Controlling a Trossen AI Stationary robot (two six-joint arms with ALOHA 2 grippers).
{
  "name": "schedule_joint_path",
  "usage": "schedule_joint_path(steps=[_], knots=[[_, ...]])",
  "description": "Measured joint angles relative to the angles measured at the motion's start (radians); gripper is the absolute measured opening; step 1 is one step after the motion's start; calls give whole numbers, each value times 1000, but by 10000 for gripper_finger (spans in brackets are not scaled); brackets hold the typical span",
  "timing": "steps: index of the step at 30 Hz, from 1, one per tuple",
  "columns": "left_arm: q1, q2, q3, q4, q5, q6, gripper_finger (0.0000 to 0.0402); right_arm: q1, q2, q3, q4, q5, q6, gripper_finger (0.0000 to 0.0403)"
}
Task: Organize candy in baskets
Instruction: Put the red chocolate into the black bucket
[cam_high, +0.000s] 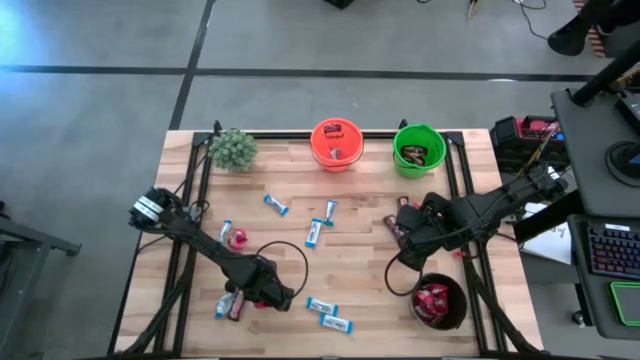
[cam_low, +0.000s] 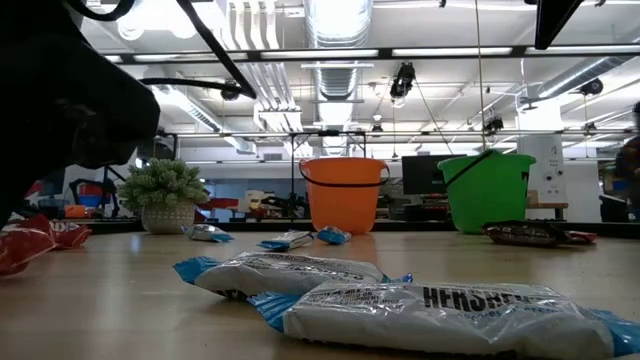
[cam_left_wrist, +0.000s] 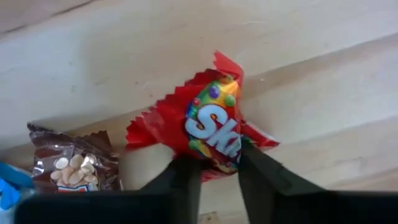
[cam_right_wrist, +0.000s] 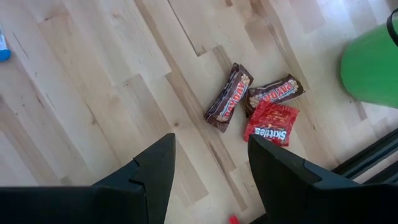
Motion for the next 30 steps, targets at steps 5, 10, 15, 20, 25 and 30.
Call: schedule_joint_path(steps=[5, 10, 15, 20, 25, 30], knots=[[-5, -11, 4, -9, -49, 28, 12, 0, 0, 0, 3, 0, 0, 192], [-5, -10, 29, -33, -79, 88, 6, 0, 0, 0, 7, 0, -4, 192], [-11, -10, 79, -74, -112, 149, 2, 0, 0, 0, 57, 0, -29, 192], [-15, -11, 161, -173, -143, 218, 1, 0, 0, 0, 141, -3, -58, 192], [-17, -12, 272, -303, -169, 294, 0, 0, 0, 0, 237, -3, -79, 192], [-17, -12, 384, -455, -233, 346, 0, 0, 0, 0, 338, -3, -86, 192]])
